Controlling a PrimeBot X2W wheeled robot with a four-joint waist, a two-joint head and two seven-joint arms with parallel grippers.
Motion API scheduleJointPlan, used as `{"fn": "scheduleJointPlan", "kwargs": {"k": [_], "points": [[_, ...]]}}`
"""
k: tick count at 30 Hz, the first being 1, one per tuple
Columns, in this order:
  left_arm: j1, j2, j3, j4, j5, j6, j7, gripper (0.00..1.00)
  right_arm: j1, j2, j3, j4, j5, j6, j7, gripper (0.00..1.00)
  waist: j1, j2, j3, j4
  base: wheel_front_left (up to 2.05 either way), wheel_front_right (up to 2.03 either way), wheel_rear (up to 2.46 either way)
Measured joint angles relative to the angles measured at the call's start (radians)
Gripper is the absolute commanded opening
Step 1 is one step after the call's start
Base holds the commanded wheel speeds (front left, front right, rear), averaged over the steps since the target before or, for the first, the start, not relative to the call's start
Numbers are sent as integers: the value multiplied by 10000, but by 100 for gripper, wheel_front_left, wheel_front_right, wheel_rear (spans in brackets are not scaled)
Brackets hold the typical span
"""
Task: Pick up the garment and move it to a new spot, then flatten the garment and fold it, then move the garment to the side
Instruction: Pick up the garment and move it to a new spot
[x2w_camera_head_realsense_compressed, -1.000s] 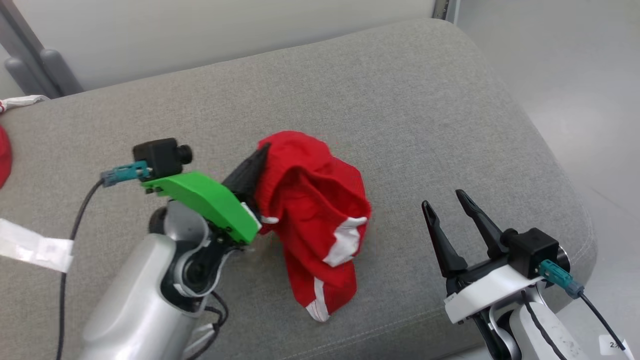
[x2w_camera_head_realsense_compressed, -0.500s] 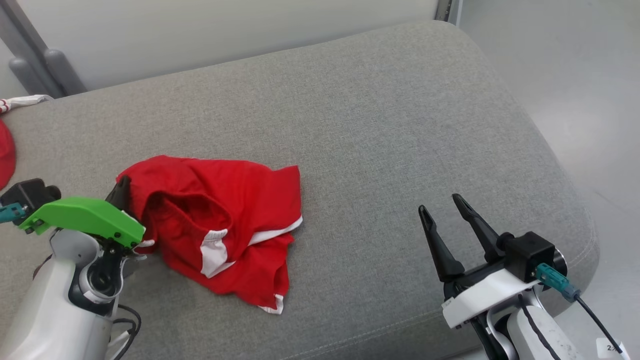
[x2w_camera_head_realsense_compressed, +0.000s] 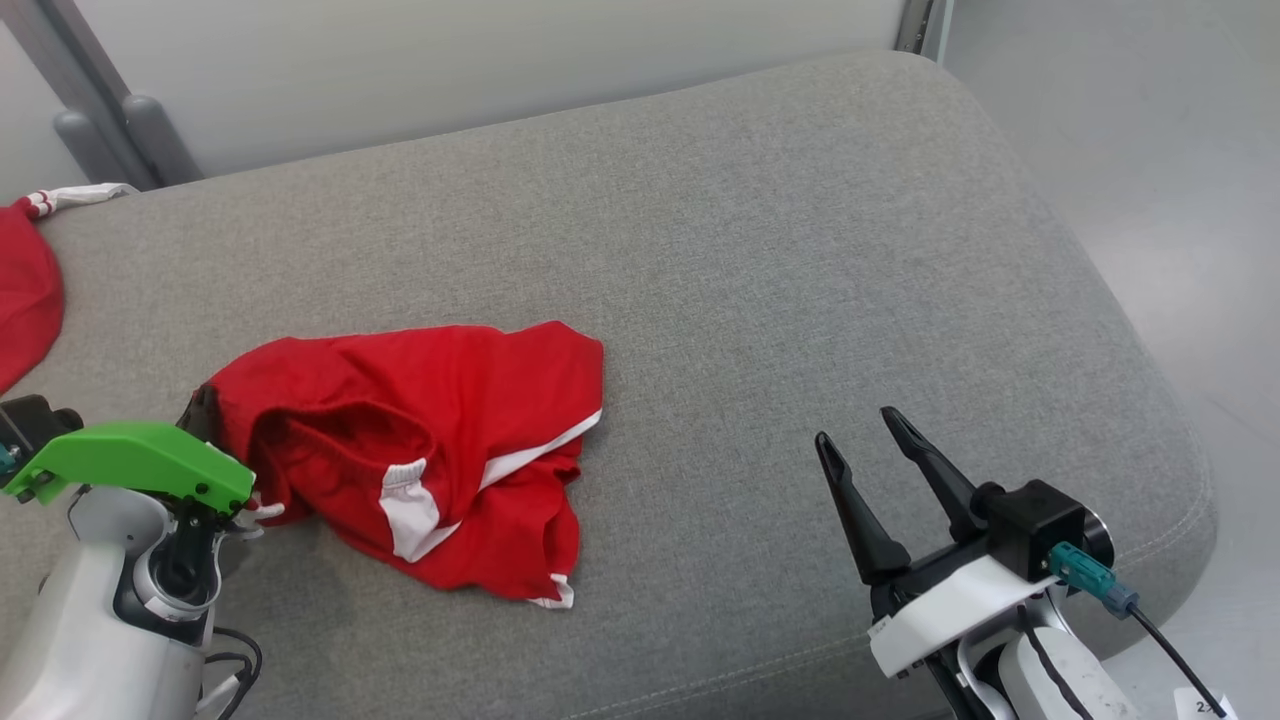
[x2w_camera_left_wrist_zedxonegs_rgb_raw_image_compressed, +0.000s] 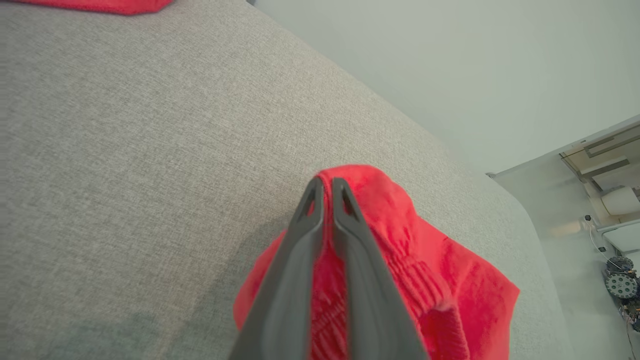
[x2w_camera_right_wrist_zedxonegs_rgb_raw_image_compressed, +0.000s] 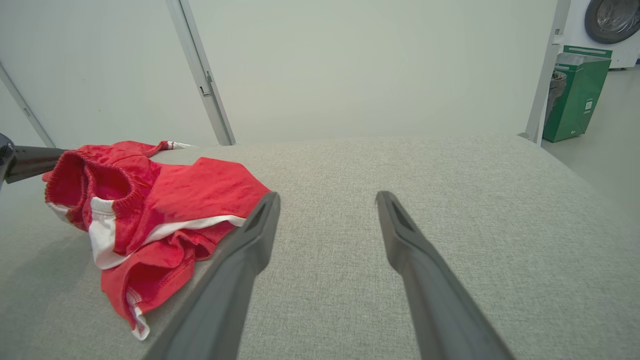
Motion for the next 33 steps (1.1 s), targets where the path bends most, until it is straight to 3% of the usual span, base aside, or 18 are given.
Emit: {"fn": "scheduleJointPlan", "kwargs": {"k": [1, 10, 16, 21, 28, 33], "points": [[0, 2, 27, 54, -2, 0, -46, 100, 0, 0, 2, 0, 0, 0, 0, 100, 0, 0, -4, 13, 0, 0, 0], [10, 117, 512, 232, -205, 0, -267, 100, 15, 2, 67, -10, -21, 0, 0, 100, 0, 0, -48, 210, 0, 0, 0], [89, 186, 757, 86, -541, -38, -401, 100, 24, -8, 639, 12, -326, 0, 0, 100, 0, 0, -1, 377, 0, 0, 0], [367, 113, 959, -376, -800, -537, -629, 100, 27, -174, 1402, 240, -606, 0, 0, 100, 0, 0, 14, 589, 0, 0, 0], [911, -234, 869, -1582, -1055, -1703, -1135, 100, 28, -372, 2846, 732, -965, 2, 0, 100, 0, 0, -73, 927, 0, 0, 0], [1652, -422, 853, -2142, -1053, -1954, -1534, 100, 26, -337, 3162, 1097, -961, 2, 0, 100, 0, 0, -131, 1213, 0, 0, 0]]}}
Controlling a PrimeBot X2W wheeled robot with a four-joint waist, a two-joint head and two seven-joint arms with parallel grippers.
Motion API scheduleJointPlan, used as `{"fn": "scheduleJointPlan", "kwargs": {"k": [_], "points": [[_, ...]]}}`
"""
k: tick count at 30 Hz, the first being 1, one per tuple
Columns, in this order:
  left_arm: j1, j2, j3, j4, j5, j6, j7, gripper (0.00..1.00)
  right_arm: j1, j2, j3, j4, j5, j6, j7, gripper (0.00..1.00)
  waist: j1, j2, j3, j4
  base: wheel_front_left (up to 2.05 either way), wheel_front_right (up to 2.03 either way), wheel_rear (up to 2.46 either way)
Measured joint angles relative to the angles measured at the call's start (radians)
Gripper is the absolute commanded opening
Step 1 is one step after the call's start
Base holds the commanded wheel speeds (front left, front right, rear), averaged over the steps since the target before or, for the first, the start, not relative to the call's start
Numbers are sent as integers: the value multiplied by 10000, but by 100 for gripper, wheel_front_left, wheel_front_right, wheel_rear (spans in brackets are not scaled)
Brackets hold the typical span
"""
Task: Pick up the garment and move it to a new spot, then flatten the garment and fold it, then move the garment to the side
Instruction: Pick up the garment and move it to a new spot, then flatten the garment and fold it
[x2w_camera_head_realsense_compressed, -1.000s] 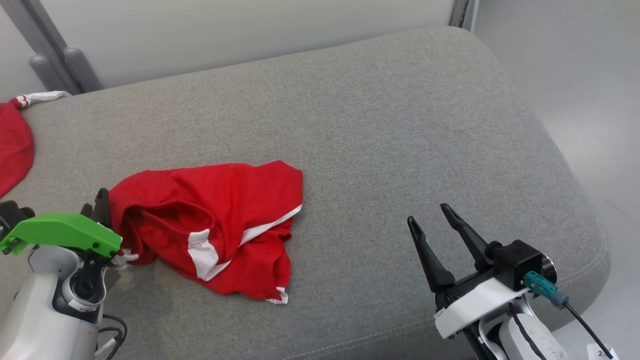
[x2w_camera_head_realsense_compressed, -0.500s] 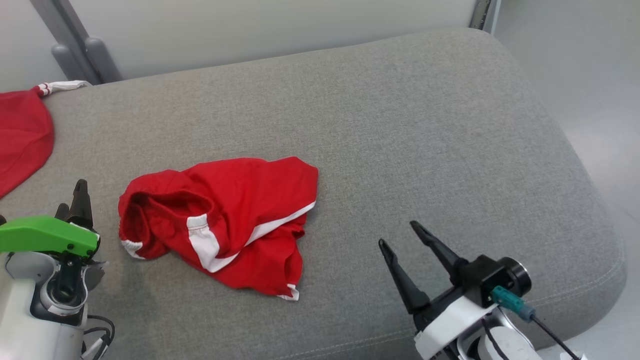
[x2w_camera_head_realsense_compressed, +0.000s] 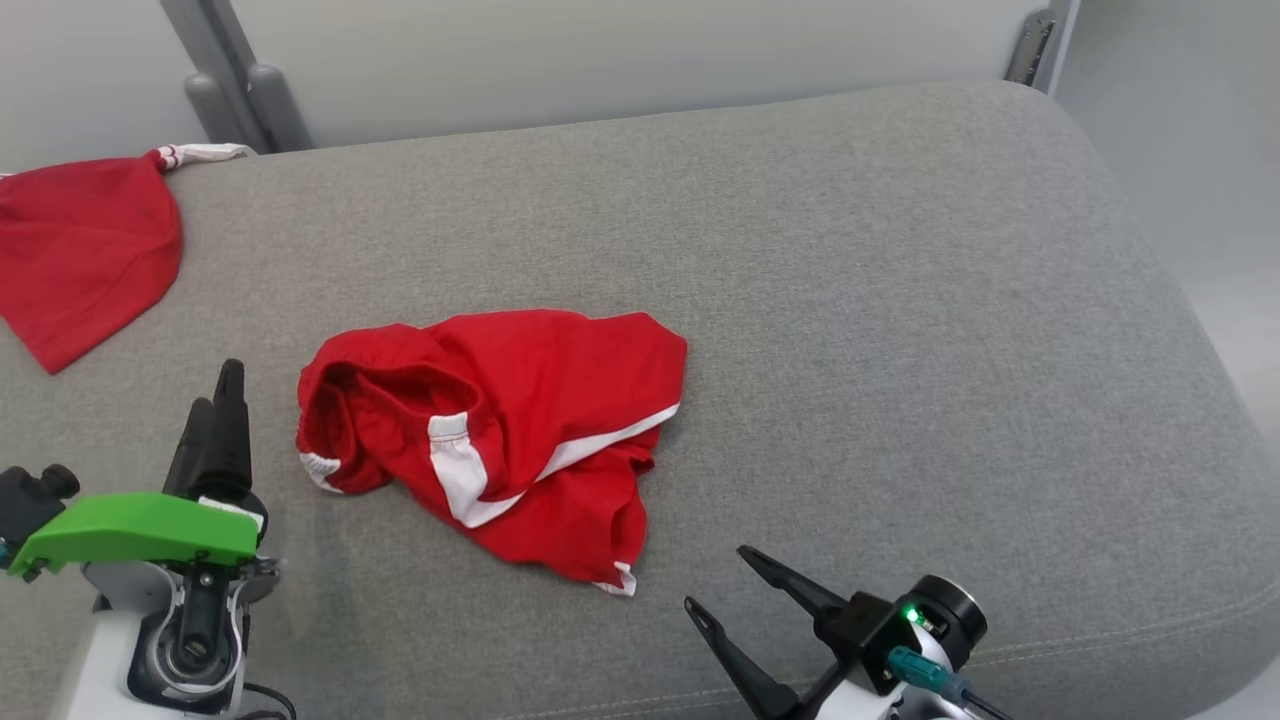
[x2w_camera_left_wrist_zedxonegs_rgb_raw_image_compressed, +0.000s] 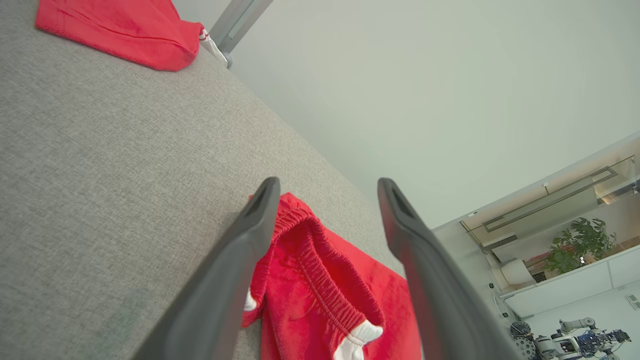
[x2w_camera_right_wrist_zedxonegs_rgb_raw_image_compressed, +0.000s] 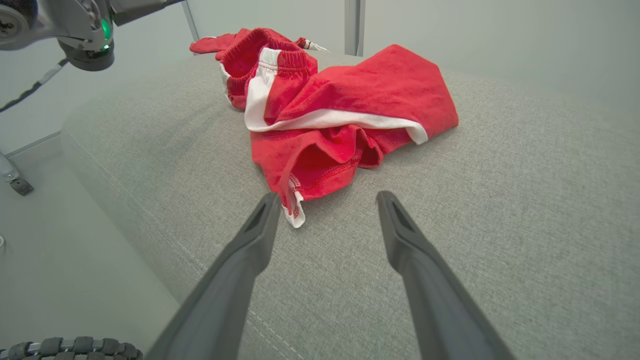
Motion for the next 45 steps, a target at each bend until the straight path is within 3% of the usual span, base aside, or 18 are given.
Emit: {"fn": "scheduleJointPlan", "kwargs": {"k": [9, 19, 32, 38, 42, 45], "points": [[780, -420, -412, -871, 2, -38, -178, 100, -120, 54, -96, 591, 54, 0, 0, 100, 0, 0, 74, 710, 0, 0, 0], [1096, -466, -752, -1565, 33, -96, -163, 100, -724, 96, 50, 1503, 151, 0, 0, 100, 0, 0, 421, 1481, 0, 0, 0], [1129, -454, -779, -2259, 35, -98, -161, 100, -1371, 115, 313, 2301, 437, 0, 0, 100, 0, 0, 986, 1848, 0, 0, 0], [1204, -485, -780, -2372, 35, -98, -163, 100, -1607, 115, 336, 2527, 562, 0, 2, 73, 1, 0, 1101, 1861, 0, 0, 0], [1340, -502, -779, -2472, 33, -96, -163, 100, -1727, 119, 433, 2640, 598, 0, 0, 70, 0, 0, 1145, 1868, 0, 0, 0], [1340, -516, -769, -2535, 31, -92, -163, 100, -1769, 123, 499, 2690, 662, 0, 0, 75, 1, 0, 1178, 1877, 0, 0, 0]]}}
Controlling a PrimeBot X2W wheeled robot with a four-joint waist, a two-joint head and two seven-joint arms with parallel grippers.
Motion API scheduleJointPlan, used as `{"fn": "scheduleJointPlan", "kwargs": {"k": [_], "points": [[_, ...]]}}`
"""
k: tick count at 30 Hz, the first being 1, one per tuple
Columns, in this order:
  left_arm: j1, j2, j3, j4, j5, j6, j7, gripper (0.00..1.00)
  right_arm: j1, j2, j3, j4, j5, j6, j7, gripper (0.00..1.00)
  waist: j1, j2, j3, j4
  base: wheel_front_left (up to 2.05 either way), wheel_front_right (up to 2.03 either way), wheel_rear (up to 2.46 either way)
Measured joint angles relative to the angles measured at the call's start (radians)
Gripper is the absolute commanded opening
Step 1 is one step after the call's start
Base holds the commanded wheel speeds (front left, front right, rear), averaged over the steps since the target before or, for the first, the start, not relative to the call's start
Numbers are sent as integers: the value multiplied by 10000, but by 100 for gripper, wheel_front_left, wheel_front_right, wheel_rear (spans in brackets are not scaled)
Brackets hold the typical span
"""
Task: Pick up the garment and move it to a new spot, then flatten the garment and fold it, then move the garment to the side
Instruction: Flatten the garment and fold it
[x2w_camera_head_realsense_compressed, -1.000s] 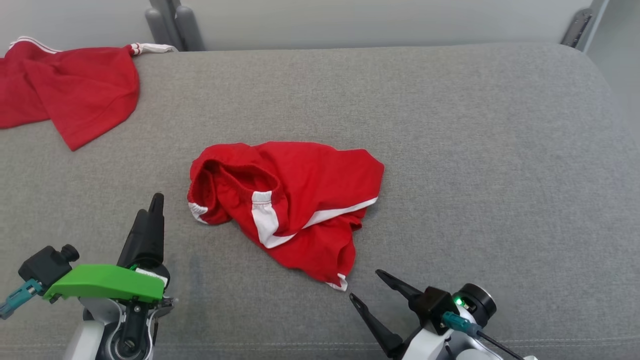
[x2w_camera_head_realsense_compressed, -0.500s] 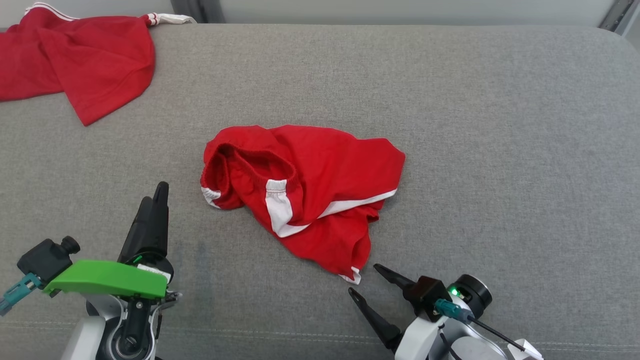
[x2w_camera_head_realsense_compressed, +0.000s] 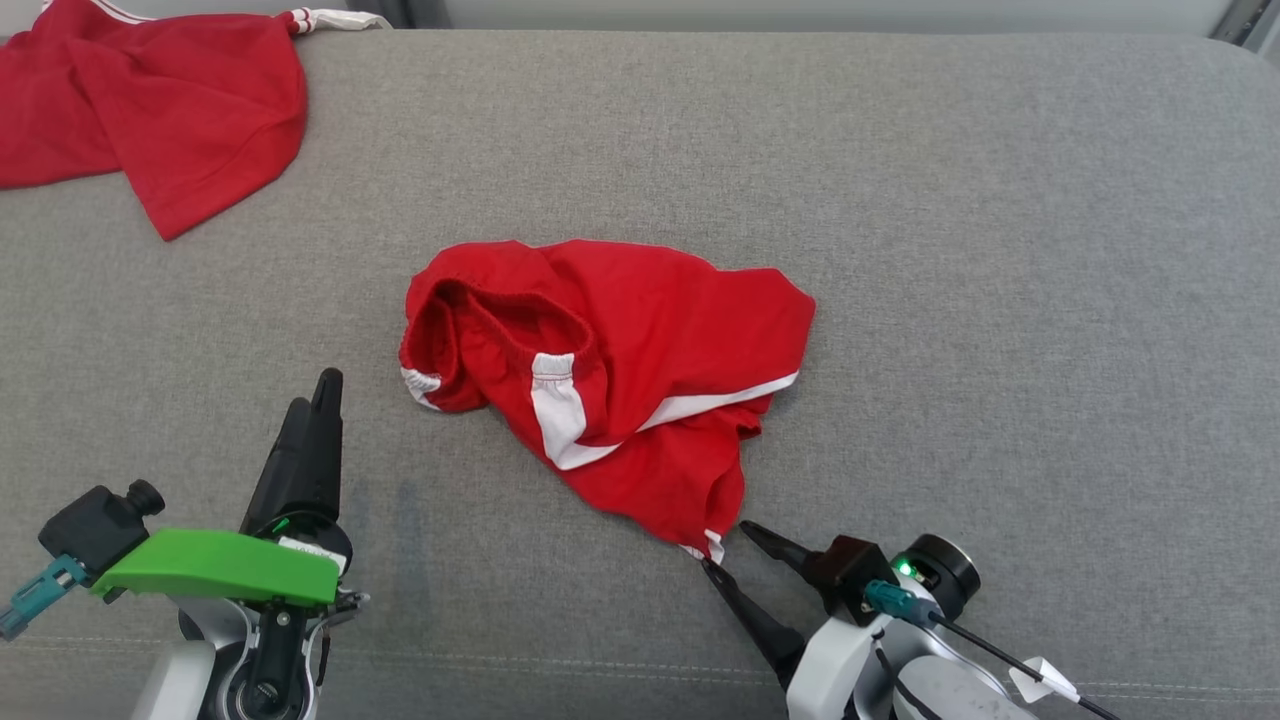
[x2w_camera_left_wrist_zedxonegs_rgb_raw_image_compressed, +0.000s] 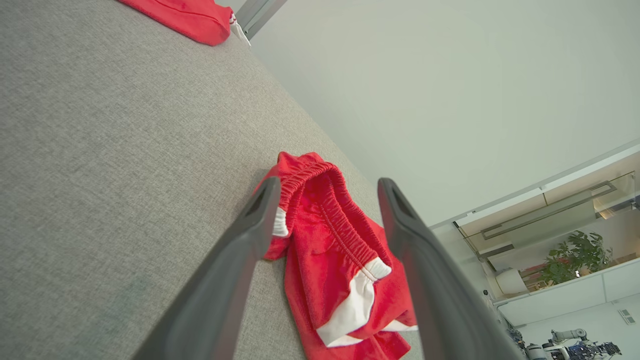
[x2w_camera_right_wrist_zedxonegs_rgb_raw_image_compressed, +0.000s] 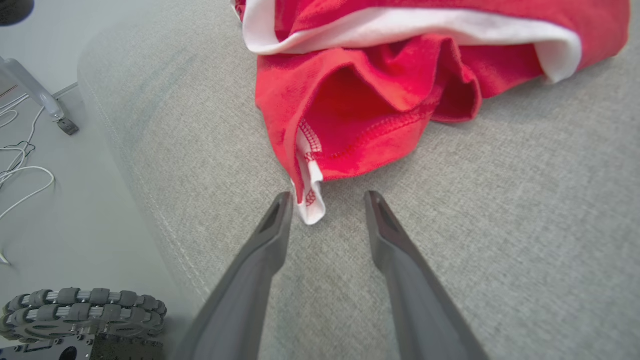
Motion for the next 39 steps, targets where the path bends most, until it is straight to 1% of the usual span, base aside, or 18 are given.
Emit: {"fn": "scheduleJointPlan", "kwargs": {"k": [4, 7, 9, 11, 12, 14, 15, 16, 18, 19, 27, 34, 36, 39], "points": [[0, -33, 17, -12, -2, 6, 0, 100, -139, 6, 107, 48, 12, 0, 0, 76, 0, 0, 29, 17, 0, 0, 0], [3, -71, 15, -12, -4, 17, 0, 100, -197, 15, 226, 48, 94, 0, 0, 75, 0, 0, 29, 23, 0, 0, 0], [9, -81, 15, -12, -4, 19, 0, 100, -198, 23, 324, 56, 96, 0, 0, 73, 0, 0, 25, 26, 0, 0, 0], [19, -82, 13, -12, -6, 19, 0, 100, -203, 35, 414, 73, 134, 0, 0, 60, 0, 0, 21, 28, 0, 0, 0], [21, -82, 4, -8, -6, 31, 0, 100, -208, 42, 464, 94, 217, 0, 2, 47, 0, 0, 18, 27, 0, 0, 0], [30, -75, -19, 6, -4, 98, 6, 100, -219, 58, 564, 138, 366, 0, 0, 29, 0, 0, -3, 14, 0, 0, 0], [30, -71, -61, 10, -2, 100, 25, 100, -220, 63, 591, 146, 424, 0, 0, 18, 0, 0, -3, 8, 0, 0, 0], [32, -63, -109, 27, 0, 105, 46, 100, -221, 67, 608, 148, 466, 0, 0, 10, 0, 0, -1, 2, 0, 0, 0], [32, -58, -161, 56, 4, 105, 48, 100, -233, 73, 631, 148, 527, 0, 0, 1, 0, 0, 7, -16, 0, 0, 0], [32, -54, -163, 63, 4, 107, 48, 100, -244, 71, 635, 148, 535, 0, 0, 0, 0, 0, 10, -27, 0, 0, 0], [32, -46, -163, 127, 4, 107, 50, 100, -437, 73, 656, 77, 662, 0, 0, 0, 0, 0, -1, -124, 0, 0, 0], [32, -44, -217, 382, 25, 107, 134, 100, -524, 82, 692, -245, 1179, 0, 2, 0, 0, 0, -146, -253, 0, 0, 0], [38, -23, -274, 493, 94, 176, 150, 100, -524, 82, 665, -472, 1348, 0, 0, 0, -1, 0, -211, -294, 0, 0, 0], [53, 232, -692, 759, 587, 182, 431, 100, -524, 111, 552, -792, 1509, 0, 0, 0, 0, 0, -259, -376, 0, 0, 0]]}}
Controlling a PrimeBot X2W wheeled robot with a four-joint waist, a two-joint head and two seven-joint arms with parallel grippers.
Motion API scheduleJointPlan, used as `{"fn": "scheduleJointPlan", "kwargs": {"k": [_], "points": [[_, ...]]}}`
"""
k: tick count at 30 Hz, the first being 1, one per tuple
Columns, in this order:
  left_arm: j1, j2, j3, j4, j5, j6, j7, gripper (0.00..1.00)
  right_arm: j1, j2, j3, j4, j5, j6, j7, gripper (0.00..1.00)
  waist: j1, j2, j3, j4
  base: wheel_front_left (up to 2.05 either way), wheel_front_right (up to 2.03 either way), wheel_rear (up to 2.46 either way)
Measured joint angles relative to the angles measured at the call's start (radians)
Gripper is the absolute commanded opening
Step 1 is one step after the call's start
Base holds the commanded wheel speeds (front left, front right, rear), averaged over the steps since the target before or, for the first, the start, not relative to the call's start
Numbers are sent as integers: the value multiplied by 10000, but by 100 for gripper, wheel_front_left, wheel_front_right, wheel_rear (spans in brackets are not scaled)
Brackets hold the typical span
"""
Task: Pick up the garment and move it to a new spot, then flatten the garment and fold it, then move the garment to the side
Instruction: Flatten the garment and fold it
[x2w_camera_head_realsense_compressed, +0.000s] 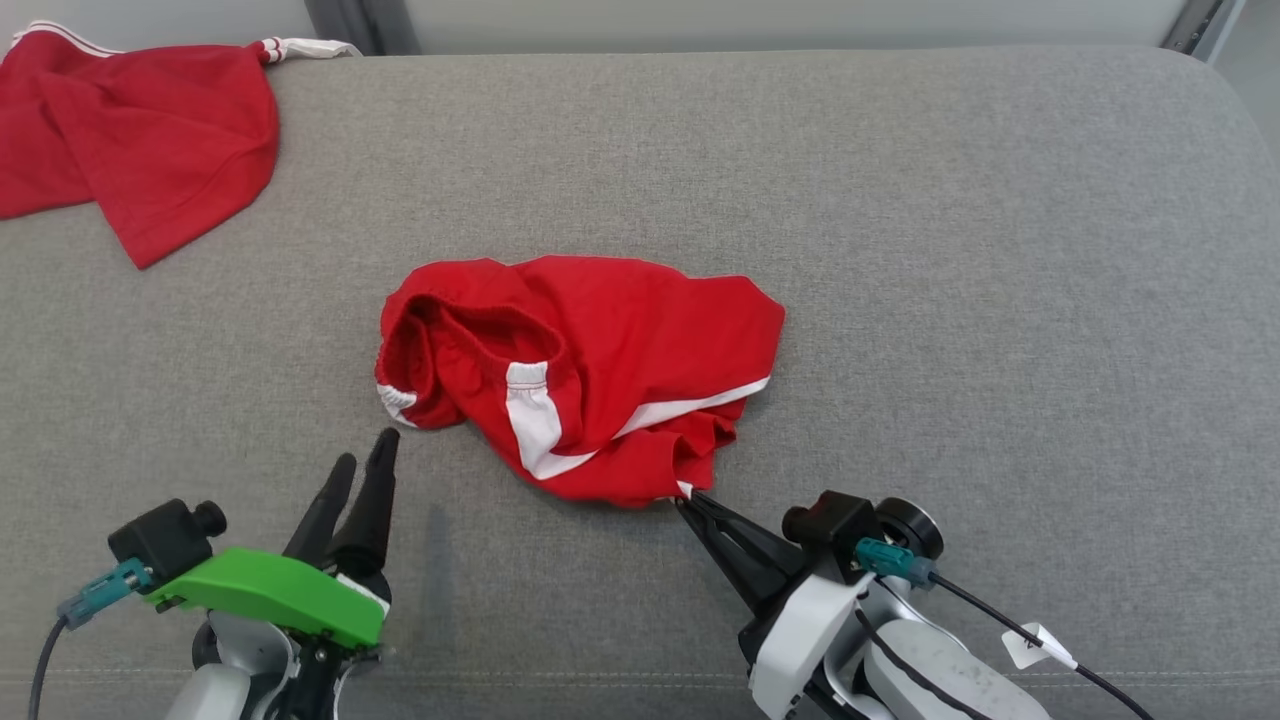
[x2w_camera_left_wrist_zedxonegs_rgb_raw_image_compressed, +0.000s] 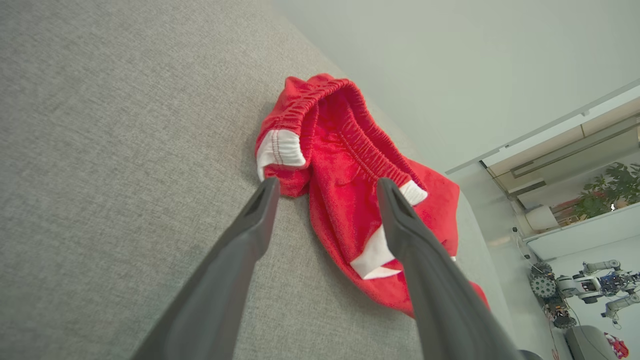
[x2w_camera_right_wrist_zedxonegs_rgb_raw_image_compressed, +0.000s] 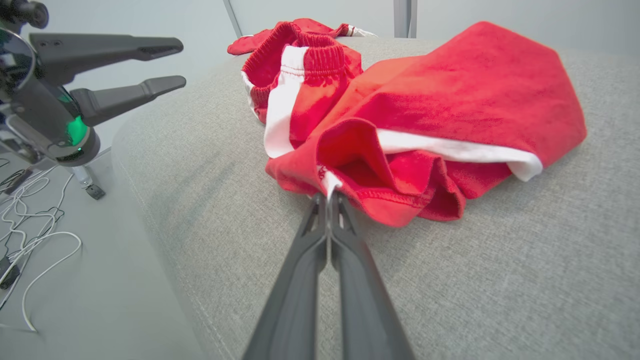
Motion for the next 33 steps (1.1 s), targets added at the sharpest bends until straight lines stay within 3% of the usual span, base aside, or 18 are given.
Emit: {"fn": "scheduleJointPlan", "kwargs": {"k": [7, 9, 19, 33], "points": [[-188, 1392, -1095, 654, 2539, -100, 128, 100, -21, 0, 151, -403, 79, 0, 0, 0, 0, -1, -15, -247, 0, 0, 0], [-411, 1555, -1246, 811, 3091, -100, 75, 100, -29, 0, 205, -487, 98, 0, 0, 0, 0, 0, -8, -353, 0, 0, 0], [-1266, 1168, -1820, 1283, 3676, -134, -36, 100, -221, -2, 395, -782, 173, 0, 2, 0, 0, 0, 252, -873, 0, 0, 0], [-2157, 1174, -1879, 2192, 4288, -84, -345, 100, -321, -146, 370, -834, 244, 0, 0, 0, 0, 0, 637, -1071, 0, 0, 0]]}}
